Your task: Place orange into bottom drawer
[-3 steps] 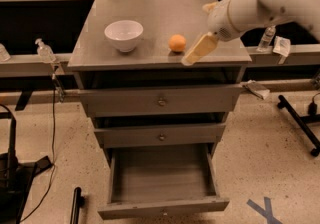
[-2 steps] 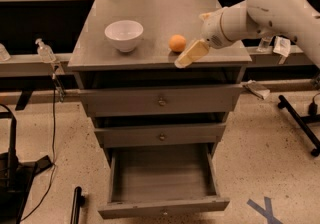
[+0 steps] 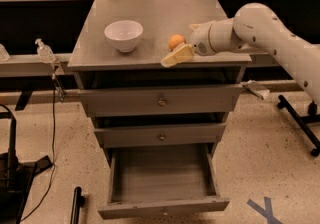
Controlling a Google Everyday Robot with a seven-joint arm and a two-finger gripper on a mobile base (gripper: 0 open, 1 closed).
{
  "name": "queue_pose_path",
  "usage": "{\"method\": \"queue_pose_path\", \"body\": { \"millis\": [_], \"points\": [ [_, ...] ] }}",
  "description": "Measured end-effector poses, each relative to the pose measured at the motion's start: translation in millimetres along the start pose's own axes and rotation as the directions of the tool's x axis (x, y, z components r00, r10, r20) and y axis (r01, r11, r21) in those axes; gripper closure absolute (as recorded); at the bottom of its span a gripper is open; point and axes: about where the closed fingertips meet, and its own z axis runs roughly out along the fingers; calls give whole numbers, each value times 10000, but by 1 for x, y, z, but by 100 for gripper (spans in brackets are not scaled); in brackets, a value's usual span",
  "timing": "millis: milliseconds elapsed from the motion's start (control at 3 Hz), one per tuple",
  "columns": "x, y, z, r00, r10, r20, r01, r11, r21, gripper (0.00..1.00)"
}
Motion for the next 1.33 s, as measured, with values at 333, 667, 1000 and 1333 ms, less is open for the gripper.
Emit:
{"method": "queue_pose_path", "body": {
  "millis": [333,667,1000,1333],
  "points": [
    [-5,-6,11,9924,695,1013,-680,9975,-183,0],
    [-2,-8,17,9928,703,966,-706,9975,-3,14],
    [19,-13,17,9991,344,228,-356,9979,545,38],
    [34,-18,12,10000,-49,-66,55,9950,993,69]
  ]
}}
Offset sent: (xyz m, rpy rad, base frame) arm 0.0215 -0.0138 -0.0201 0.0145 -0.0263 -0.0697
